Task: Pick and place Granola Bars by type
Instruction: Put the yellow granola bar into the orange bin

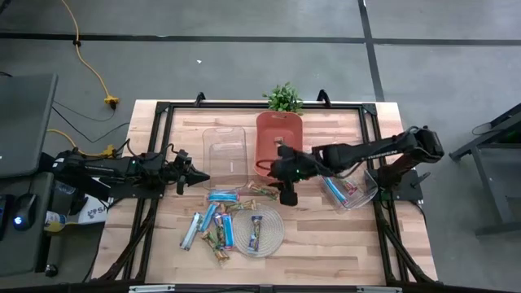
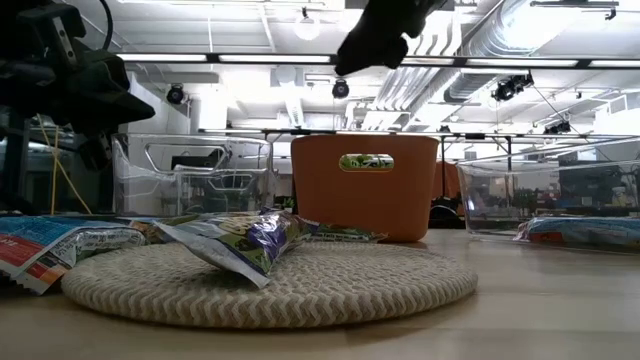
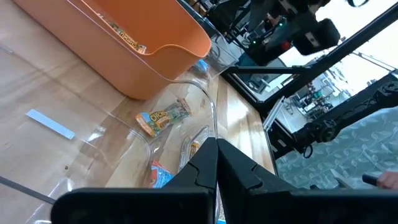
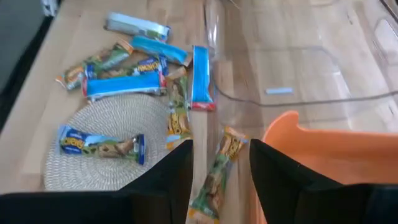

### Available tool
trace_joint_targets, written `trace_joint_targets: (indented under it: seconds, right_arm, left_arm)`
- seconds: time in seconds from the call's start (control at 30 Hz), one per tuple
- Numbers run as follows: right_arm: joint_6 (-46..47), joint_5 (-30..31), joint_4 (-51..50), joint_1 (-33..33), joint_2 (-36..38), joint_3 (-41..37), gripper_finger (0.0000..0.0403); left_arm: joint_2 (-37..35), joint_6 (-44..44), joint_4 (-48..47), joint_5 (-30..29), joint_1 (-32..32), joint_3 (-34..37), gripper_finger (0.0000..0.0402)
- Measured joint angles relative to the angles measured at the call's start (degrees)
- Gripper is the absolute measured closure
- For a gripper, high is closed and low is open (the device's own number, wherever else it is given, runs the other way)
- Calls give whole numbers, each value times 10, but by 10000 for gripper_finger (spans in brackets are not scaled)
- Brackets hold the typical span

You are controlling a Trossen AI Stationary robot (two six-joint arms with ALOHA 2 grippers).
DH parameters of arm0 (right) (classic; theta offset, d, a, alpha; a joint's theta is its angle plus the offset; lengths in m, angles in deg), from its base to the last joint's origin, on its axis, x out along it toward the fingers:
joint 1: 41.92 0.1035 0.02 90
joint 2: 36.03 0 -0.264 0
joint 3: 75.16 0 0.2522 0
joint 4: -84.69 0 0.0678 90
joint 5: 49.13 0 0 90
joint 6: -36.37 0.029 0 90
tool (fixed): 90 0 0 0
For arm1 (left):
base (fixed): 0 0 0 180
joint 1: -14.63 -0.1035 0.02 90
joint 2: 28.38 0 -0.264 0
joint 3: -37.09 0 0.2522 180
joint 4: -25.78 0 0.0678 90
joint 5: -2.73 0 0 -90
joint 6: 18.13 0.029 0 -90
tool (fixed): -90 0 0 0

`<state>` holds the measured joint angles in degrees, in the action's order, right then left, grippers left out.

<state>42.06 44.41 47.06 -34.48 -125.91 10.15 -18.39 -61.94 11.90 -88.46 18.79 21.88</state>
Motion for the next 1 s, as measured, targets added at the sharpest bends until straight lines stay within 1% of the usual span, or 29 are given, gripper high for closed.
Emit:
trace_joint_targets:
  seconds: [0.07,0.23,0.33,0.47,0.57,0.67,0.77,0.9,1.0]
  right_arm:
    - [21,22,-10,16,0,0,262]
    - [93,38,-30,49,0,0,263]
    - [140,64,-43,68,0,-6,263]
    - [219,108,-42,90,0,-30,263]
    - [271,118,-27,100,0,-56,263]
    - [303,110,27,109,0,-91,263]
    - [306,94,138,115,0,-138,263]
    - [324,101,269,119,0,-201,263]
    - [332,96,307,113,0,-234,263]
  left_arm:
    - [0,0,0,0,0,0,401]
    - [0,0,0,3,0,0,401]
    - [0,0,0,3,0,0,401]
    - [0,0,0,3,0,0,401]
    - [0,0,0,3,0,0,401]
    - [0,0,0,3,0,0,401]
    - [0,0,0,3,0,0,401]
    - [0,0,0,2,0,0,401]
    - [0,0,0,2,0,0,401]
